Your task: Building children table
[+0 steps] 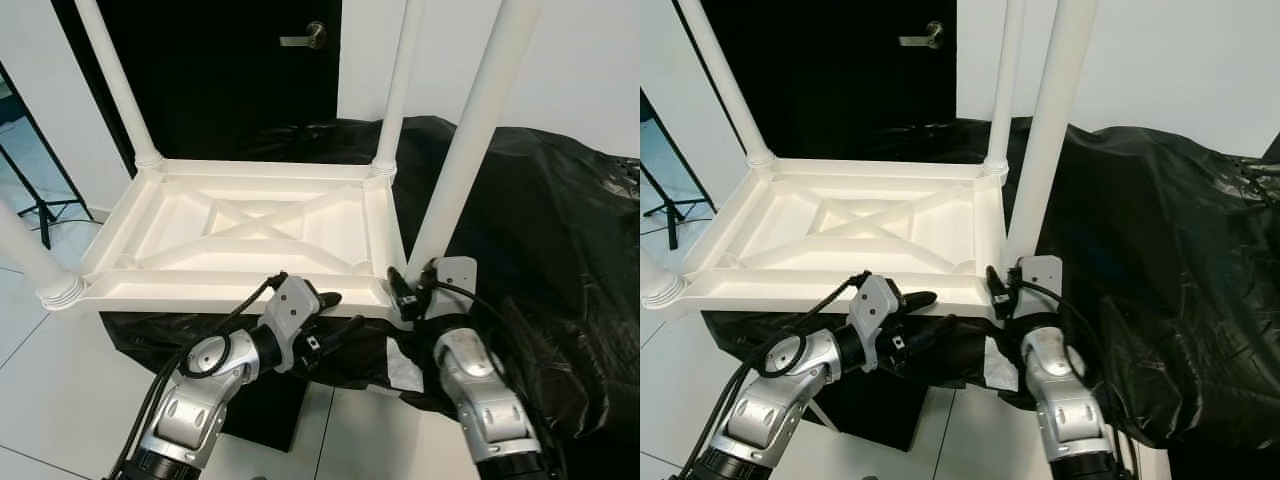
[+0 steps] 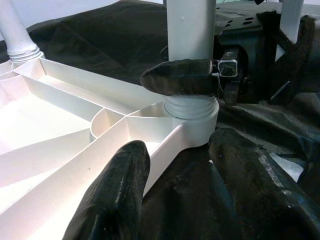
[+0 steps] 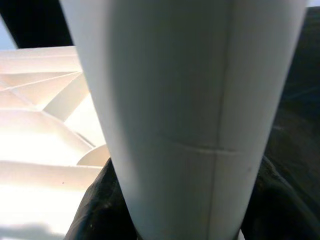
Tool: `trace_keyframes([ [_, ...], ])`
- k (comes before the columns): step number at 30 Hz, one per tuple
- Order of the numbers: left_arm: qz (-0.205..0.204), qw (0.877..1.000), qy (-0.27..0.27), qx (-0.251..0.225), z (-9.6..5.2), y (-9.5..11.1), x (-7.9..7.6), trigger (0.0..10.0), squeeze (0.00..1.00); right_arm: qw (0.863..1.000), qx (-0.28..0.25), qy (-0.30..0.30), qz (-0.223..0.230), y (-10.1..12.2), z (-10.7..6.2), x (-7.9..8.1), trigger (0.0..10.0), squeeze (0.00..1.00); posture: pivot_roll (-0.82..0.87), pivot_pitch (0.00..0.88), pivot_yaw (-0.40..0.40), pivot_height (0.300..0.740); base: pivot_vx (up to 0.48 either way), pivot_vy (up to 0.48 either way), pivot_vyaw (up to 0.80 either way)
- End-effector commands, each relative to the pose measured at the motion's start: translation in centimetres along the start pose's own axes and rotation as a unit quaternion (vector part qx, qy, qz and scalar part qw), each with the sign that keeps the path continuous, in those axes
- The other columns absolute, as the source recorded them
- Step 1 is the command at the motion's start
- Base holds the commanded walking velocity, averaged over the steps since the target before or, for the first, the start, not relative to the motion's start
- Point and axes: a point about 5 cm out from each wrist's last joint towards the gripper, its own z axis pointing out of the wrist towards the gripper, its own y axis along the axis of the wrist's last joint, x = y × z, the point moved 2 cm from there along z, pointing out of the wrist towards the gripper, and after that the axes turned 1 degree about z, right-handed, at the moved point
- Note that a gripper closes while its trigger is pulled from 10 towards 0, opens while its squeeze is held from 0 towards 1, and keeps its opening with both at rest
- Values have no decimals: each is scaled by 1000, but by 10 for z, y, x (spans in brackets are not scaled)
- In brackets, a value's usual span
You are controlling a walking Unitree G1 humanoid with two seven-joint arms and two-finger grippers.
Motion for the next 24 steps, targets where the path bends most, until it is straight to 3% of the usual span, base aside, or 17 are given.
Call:
trace_keyframes([
  [1,-1,1000,0,-1,1,1,-3,10000,0,1000,22,-5,-4,-9,-2,0,4784,0,-17,0,-19,740,0,0,0],
  [2,-2,1000,0,-1,1,1,-3,10000,0,1000,14,-1,2,-5,-2,3,4784,0,-15,0,-22,740,0,0,0],
  [3,-2,1000,1,-1,1,2,-3,10000,0,1000,6,2,12,-1,-3,4,10000,0,-16,0,-23,740,0,0,0],
  [7,-1,1000,2,-1,1,1,-3,10000,0,1000,-3,5,9,2,-4,-3,10000,0,-16,0,-25,740,0,0,0],
  [8,-1,1000,3,-1,1,1,-2,10000,0,1000,-3,9,6,1,-5,-6,10000,75,-16,0,-27,740,0,0,0],
  [9,-1,1000,3,-1,1,1,-2,10000,0,1000,-3,9,6,1,-5,-6,10000,75,-16,0,-27,740,0,0,0],
  [10,-1,1000,3,-1,1,1,-2,10000,0,1000,-3,10,6,1,-5,-8,10000,643,-16,0,-27,740,0,0,0],
  [11,-1,1000,3,-1,1,1,-2,10000,0,1000,-7,19,3,2,-6,-10,10000,1000,-16,0,-26,740,0,0,0],
  [18,3,1000,-1,4,0,0,-2,10000,0,993,-30,114,-9,8,-13,-20,10000,1000,-12,0,-29,740,0,0,0],
  [19,4,1000,0,5,-1,-1,-2,10000,0,991,-26,134,-7,6,-14,-24,10000,792,-7,0,-31,740,0,0,0],
  [20,4,1000,0,5,-1,-1,-2,10000,0,991,-26,134,-7,6,-14,-24,10000,792,-7,0,-31,740,0,0,0],
  [21,6,1000,0,6,-2,-1,-1,10000,0,987,-24,159,-8,4,-15,-26,10000,0,-4,0,-31,740,0,0,0],
  [24,7,1000,2,7,-3,0,0,10000,0,981,-17,195,-12,2,-16,-29,10000,0,0,0,-30,740,0,0,0],
])
